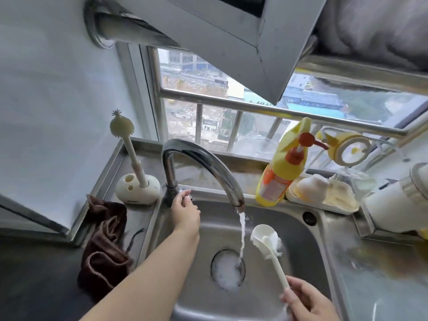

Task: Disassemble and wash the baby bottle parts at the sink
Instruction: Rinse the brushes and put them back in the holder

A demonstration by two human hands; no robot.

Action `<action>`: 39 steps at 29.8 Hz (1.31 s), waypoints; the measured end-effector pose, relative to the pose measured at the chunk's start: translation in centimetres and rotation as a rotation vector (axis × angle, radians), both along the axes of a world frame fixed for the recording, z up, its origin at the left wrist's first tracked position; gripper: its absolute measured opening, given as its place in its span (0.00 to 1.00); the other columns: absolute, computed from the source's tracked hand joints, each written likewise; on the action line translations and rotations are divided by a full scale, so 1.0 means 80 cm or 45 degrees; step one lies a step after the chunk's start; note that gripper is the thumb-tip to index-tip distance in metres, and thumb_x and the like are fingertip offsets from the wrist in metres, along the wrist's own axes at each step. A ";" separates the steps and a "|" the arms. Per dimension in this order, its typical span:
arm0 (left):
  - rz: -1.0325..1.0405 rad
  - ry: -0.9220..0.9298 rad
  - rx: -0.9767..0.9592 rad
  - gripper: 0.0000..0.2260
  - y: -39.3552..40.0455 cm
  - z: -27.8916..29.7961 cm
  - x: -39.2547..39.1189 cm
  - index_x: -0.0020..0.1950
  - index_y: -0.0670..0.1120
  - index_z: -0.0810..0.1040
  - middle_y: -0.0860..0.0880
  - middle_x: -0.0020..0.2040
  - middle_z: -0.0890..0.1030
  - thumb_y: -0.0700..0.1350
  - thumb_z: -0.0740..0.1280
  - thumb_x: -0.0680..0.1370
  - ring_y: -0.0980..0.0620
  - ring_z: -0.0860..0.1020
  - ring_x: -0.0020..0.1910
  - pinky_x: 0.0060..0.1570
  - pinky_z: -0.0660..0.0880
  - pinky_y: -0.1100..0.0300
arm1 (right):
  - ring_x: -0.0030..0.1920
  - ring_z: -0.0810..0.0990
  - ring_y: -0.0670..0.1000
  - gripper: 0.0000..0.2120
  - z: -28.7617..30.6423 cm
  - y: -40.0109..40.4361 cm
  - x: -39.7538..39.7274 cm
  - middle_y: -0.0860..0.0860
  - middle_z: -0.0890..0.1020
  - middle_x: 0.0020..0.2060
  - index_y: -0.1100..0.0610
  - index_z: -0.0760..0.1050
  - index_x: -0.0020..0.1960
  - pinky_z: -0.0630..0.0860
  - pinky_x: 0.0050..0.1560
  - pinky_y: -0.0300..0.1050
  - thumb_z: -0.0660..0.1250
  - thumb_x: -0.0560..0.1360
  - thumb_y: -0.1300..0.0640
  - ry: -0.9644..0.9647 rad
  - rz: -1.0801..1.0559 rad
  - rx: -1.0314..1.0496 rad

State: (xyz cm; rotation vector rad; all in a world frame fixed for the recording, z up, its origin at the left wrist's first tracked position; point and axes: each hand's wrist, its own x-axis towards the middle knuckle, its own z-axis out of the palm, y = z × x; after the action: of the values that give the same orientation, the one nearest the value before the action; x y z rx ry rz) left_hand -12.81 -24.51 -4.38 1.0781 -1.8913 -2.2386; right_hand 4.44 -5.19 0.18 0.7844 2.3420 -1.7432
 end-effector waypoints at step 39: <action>-0.918 -0.181 -0.078 0.06 0.082 0.027 0.137 0.43 0.47 0.82 0.52 0.34 0.82 0.39 0.66 0.77 0.55 0.77 0.32 0.34 0.72 0.61 | 0.42 0.82 0.48 0.07 -0.029 0.012 -0.025 0.51 0.84 0.36 0.52 0.77 0.45 0.76 0.44 0.36 0.67 0.75 0.64 -0.129 -0.145 -0.210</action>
State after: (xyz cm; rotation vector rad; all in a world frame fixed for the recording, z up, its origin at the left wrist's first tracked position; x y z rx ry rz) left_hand -1.85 -17.91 -2.25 0.6088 -2.7279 -2.4244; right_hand 2.44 -4.24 -2.14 0.9693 2.0958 -1.8651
